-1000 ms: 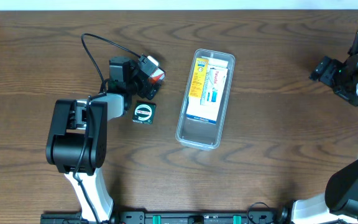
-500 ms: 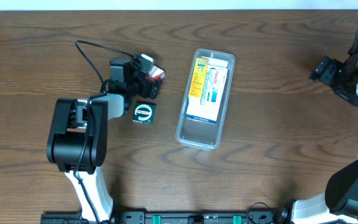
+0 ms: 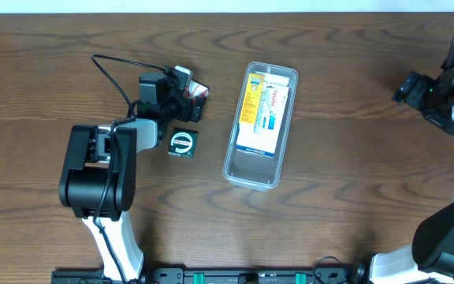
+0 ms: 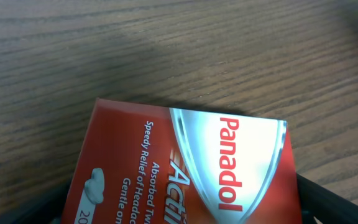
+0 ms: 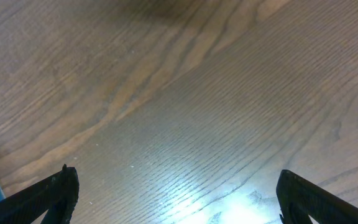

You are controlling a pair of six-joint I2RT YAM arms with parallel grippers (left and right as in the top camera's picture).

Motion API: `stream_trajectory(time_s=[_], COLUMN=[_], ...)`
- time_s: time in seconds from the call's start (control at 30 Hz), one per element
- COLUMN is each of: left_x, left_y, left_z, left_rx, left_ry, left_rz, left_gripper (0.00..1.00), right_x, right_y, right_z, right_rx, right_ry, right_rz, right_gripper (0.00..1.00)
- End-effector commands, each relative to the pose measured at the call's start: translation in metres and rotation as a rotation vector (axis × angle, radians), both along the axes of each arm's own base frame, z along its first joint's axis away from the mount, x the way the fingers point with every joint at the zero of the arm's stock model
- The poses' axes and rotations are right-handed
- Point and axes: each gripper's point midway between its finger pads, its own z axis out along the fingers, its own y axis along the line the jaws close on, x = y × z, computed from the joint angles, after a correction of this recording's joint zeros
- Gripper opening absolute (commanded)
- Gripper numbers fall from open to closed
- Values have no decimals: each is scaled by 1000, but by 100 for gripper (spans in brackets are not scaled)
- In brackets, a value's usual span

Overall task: Pack container
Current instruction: 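Lift the red box and carry it over the container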

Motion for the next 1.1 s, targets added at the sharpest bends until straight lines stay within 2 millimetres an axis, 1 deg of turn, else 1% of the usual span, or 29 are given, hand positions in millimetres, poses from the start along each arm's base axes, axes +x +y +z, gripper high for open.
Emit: stream_trajectory(time_s=[0.0, 0.07, 0.27, 0.33, 0.37, 0.47, 0.6, 0.67, 0.7, 0.83, 0.9, 1.0, 1.07], left_x=[-2, -2, -1, 0, 2, 9, 13, 10, 8, -7, -16, -33, -45], left_y=[4, 4, 4, 3, 3, 3, 2, 3, 3, 4, 0, -13, -25], left_z=[-11, -11, -10, -6, -1, 22, 70, 96, 103, 137, 152, 171, 181], left_rx=[-8, -8, -8, -10, -16, -44, -84, -89, -90, -91, -92, -94, -95], left_ry=[34, 36, 31, 18, 6, -43, -115, -143, -148, -159, -160, -158, -154], left_rz=[25, 25, 25, 25, 30, 47, 68, 67, 67, 66, 57, 25, -5], left_gripper=[92, 85, 85, 85, 85, 85, 85, 85, 85, 85, 85, 85, 85], right_x=[0, 0, 0, 0, 0, 0, 0, 0, 0, 0, 0, 0, 0], right_y=[-3, -3, -3, -3, -3, -3, -3, -3, -3, -3, -3, -3, -3], right_z=[1, 1, 1, 1, 1, 1, 1, 1, 1, 1, 1, 1, 1], right_rx=[-5, -5, -5, -5, -5, -5, -5, -5, -5, -5, -5, -5, -5], right_ry=[-3, -3, -3, -2, -3, -3, -3, -3, -3, -3, -3, -3, -3], right_rz=[-13, -13, -13, -13, -13, -13, -13, -13, -13, -13, -13, -13, -13], right_gripper=[99, 99, 99, 99, 99, 99, 99, 99, 99, 99, 99, 99, 99])
